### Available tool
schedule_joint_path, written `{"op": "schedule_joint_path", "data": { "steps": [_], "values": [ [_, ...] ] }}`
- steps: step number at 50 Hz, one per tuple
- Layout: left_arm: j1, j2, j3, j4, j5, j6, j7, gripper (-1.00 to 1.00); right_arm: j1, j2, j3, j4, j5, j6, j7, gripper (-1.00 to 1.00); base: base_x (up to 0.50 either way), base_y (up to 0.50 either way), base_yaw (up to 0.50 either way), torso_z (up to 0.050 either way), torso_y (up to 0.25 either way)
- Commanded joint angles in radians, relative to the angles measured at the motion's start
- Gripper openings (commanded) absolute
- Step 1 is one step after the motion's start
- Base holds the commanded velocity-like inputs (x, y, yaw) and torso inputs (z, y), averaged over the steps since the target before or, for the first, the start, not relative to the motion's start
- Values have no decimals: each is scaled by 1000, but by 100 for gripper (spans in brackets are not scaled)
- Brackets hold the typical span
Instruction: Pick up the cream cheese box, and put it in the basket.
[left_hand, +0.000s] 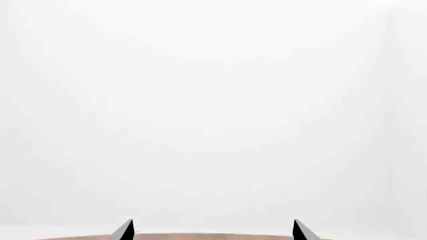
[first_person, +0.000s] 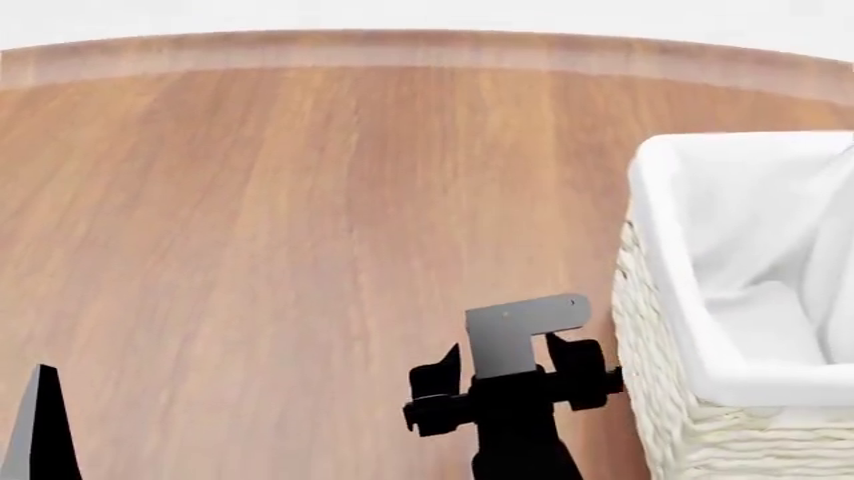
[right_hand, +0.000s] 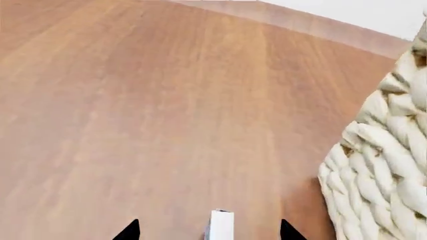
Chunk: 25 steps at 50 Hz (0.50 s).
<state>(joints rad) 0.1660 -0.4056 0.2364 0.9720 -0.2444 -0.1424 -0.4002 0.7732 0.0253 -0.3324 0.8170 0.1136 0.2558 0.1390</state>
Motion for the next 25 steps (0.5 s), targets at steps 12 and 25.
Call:
{"op": "schedule_joint_path", "data": {
  "steps": [12,25],
  "values": [
    [-5,-12,5,4,-6,0,-11,100,52,-11,-47,284,51,-145,-2,100,0,0,0,0,-223],
    [0,-13,12,-8,-3,22,-14,100,98,-19,-110,484,127,-265,-3,-100,8,1,4,0,-134]
  ]
}}
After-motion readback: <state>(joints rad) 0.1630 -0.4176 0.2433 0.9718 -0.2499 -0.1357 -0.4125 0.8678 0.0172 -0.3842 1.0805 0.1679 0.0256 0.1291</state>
